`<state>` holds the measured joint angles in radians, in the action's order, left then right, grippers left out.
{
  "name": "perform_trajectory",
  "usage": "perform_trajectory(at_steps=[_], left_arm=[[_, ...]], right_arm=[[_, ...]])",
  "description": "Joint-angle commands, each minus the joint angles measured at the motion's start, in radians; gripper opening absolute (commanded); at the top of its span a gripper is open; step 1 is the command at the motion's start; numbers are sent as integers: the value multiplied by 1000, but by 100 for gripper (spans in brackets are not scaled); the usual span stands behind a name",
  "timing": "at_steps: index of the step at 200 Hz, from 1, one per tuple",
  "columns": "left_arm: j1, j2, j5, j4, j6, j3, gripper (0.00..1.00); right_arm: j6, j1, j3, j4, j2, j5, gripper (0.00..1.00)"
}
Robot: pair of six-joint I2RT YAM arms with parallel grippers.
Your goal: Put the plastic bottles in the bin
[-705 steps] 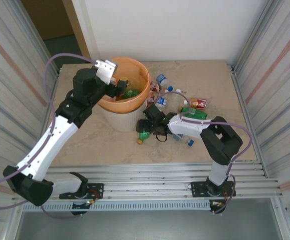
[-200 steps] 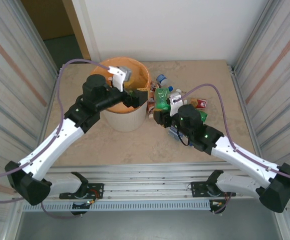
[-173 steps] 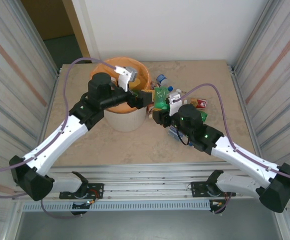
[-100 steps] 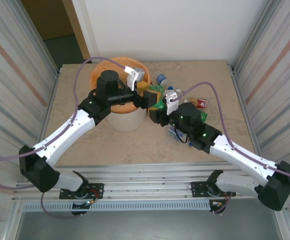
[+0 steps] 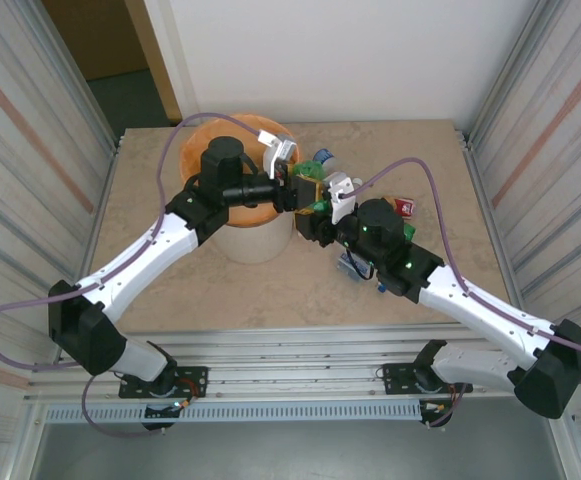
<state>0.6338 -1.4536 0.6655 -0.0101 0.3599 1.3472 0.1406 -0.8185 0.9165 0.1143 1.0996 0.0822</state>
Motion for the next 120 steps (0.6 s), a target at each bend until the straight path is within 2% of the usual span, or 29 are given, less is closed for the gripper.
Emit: perform_trajectory(at_steps=[1, 15, 34, 54, 91, 120], left_arm=[[4, -5, 32, -38, 4, 31, 42], [5, -3, 27, -36, -1, 30, 35], [4, 3, 17, -32, -8, 29, 27], [3, 12, -5, -33, -17, 23, 23], [-5, 35, -43, -43, -30, 20, 17], [-27, 55, -59, -44, -44, 40, 15]], right_arm=[[-36, -8, 40, 37, 8, -7, 25], [-37, -8, 39, 29, 8, -1, 34], [-35, -9, 35, 20, 7, 18, 55], [-27, -8, 28, 11, 1, 37, 77], [-15, -8, 2, -10, -29, 80, 100], [4, -8, -17, -44, -71, 122, 98]])
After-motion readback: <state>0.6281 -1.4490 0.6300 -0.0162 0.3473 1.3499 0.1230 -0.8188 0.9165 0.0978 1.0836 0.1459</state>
